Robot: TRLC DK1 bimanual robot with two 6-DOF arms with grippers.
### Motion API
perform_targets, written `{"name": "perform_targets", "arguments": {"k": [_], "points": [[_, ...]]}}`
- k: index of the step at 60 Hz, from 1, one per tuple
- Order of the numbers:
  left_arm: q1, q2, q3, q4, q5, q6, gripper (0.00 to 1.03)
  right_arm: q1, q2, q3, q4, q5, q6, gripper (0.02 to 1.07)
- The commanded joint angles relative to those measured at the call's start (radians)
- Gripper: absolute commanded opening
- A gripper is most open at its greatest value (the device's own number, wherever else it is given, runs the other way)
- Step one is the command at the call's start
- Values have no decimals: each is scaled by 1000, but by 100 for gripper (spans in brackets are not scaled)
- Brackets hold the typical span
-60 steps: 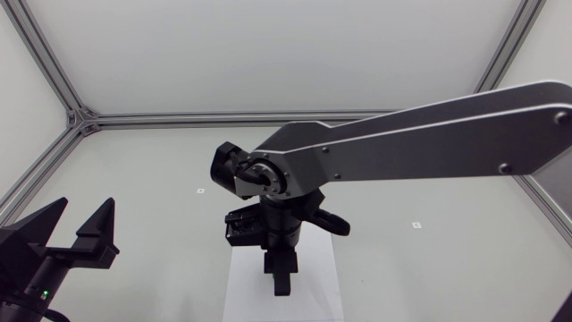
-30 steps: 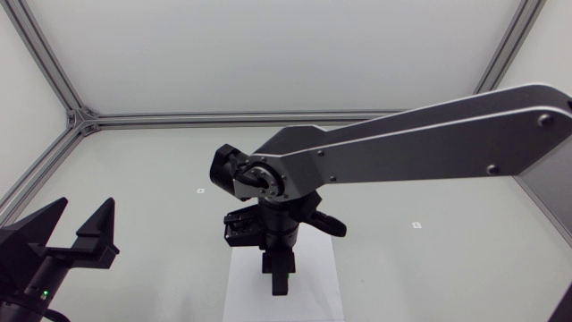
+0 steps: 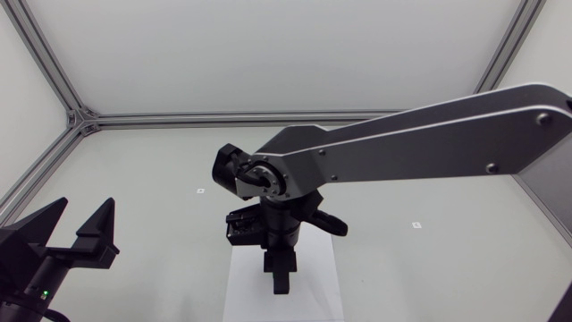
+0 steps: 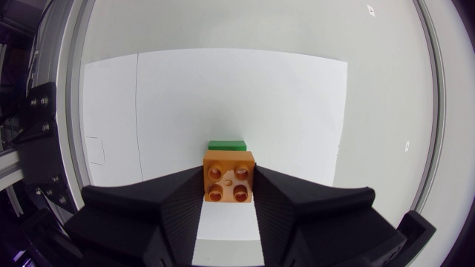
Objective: Pick up the orange 2x2 brick with the right arm and stack it on top of the green 2x2 brick in the center
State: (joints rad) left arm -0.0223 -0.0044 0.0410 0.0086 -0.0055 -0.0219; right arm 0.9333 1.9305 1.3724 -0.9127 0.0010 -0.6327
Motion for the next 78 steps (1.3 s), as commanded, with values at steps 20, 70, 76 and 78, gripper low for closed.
{"name": "perform_targets", "arguments": {"k": [20,70,76,78], "points": [[2,-8,-41,-15,4,13,99,-7,35,-44,23,-1,-24,19],[2,-8,-41,-15,4,13,99,-11,79,-30,25,7,-35,19],[2,-8,-41,-15,4,13,99,-8,84,-19,18,10,-36,19],[4,-8,-41,-13,4,13,99,-5,90,-15,14,14,-35,19]]}}
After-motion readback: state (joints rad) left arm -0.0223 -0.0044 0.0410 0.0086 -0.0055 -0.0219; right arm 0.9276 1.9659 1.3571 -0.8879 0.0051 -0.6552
